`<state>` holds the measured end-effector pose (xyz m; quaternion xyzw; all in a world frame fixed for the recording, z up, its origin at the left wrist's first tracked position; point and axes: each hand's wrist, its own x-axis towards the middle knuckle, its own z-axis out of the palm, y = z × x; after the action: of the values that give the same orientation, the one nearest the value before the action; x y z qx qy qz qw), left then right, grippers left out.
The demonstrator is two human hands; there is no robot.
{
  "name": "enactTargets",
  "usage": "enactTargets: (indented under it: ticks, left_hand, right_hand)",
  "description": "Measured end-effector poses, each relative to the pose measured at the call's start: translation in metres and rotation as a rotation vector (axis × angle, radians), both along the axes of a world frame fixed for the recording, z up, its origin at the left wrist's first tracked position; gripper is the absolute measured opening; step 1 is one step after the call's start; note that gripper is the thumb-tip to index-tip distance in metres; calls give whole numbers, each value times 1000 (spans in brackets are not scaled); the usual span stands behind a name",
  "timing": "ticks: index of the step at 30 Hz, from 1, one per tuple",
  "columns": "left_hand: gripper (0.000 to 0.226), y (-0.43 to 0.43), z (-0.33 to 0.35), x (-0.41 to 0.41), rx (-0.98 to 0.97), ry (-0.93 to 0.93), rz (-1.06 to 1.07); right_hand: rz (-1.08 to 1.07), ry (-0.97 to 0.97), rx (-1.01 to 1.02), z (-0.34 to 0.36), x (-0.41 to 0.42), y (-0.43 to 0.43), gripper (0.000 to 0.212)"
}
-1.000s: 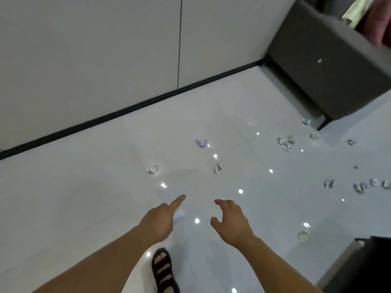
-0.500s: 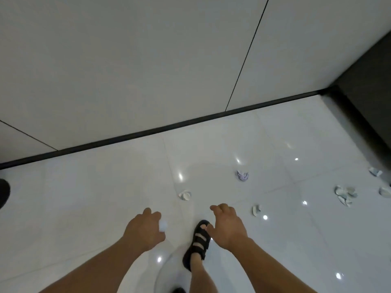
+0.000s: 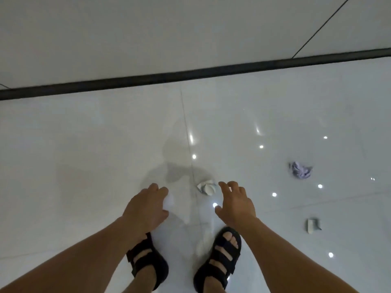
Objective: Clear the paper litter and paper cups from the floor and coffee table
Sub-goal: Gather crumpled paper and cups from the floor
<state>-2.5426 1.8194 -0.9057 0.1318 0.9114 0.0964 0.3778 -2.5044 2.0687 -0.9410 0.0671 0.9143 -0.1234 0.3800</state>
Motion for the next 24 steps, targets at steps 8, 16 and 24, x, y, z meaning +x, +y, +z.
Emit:
enactTargets:
  ticks: [8,16,24]
  left_hand:
    - [25,-32,-154,7,35,-40,69]
    - [29,-34,-158,25,51,-88,120]
    - [40,-66,-6,-3,27,-14,198]
  right_hand:
    - [81,-7,73,-170,-14,-22,72]
    - [136,-78,90,-176,0,-44,61]
    - [372,50,11,5,-42,-78,71]
